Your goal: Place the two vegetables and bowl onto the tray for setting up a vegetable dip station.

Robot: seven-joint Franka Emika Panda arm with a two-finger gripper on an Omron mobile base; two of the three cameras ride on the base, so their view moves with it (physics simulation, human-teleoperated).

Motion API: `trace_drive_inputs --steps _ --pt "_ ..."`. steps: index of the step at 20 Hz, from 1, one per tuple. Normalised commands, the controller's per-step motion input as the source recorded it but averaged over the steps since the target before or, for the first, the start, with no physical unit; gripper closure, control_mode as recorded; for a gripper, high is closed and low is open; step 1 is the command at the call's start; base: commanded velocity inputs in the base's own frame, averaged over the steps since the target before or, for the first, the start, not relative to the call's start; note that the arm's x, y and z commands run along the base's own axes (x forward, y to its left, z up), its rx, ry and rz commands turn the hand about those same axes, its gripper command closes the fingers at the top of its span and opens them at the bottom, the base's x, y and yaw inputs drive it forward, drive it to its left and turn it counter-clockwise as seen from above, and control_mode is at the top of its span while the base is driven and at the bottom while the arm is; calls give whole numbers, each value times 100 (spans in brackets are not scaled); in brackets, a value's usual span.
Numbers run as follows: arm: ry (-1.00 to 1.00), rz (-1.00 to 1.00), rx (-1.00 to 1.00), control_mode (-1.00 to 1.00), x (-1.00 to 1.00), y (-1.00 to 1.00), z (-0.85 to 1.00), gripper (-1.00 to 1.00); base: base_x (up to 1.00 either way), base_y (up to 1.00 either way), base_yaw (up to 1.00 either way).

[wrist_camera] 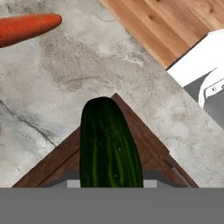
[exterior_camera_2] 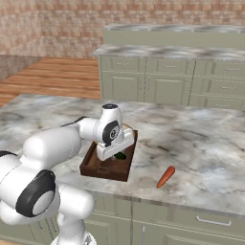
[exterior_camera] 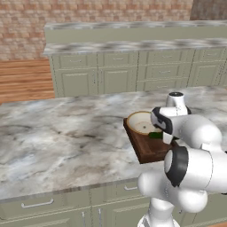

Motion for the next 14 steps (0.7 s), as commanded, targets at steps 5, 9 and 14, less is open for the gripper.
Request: trace_drive_inputs --steps 5,9,14 --pt "-2 -1 0 -100 14 0 -2 100 0 0 0" --pt "0 1 0 -100 15 3 -1 100 0 0 0" --pt "-4 12 0 -100 8 6 -1 100 0 0 0"
